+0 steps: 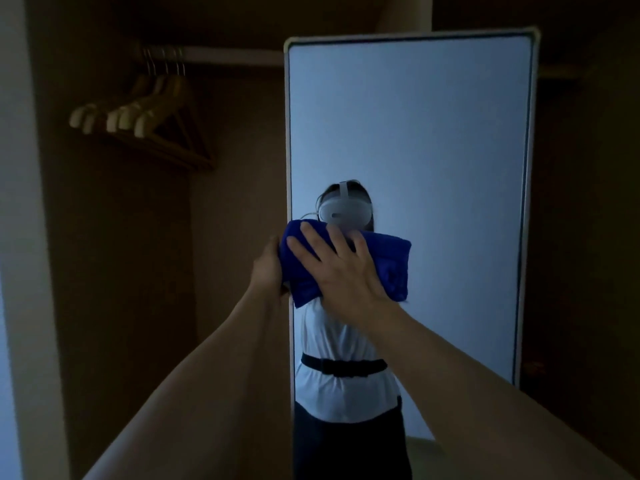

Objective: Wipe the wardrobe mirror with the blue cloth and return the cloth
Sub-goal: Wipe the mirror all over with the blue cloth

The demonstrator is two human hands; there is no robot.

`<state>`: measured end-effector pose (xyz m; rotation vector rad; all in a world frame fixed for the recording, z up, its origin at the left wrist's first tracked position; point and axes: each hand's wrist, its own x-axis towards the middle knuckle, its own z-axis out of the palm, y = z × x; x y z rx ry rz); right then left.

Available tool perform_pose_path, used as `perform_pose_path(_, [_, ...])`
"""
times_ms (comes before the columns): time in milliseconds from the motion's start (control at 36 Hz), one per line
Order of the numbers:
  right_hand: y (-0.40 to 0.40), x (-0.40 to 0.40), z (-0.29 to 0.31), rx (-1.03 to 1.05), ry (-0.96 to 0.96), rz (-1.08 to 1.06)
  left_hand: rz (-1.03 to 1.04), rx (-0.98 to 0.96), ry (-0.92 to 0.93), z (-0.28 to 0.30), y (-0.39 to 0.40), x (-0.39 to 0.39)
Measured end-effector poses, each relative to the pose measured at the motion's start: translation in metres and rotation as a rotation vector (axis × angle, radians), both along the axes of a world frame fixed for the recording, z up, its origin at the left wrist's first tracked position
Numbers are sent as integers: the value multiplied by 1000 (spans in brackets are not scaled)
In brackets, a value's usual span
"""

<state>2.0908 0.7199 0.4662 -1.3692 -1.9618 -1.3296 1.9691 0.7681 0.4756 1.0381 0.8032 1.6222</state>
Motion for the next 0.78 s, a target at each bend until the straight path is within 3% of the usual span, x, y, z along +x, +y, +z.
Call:
perform_pose_path(194, [6,-1,59,16,24,55,-57,140,-119,23,4,9])
perform_pose_path(333, [13,-4,91,133,57,48,112,72,32,26,13,13])
perform_pose_path(500, [18,-11,130,218,114,37,169,-6,187,25,15,18])
perform_pose_path(778, [24,-21,179,330,234,68,261,35,235,25,10,19])
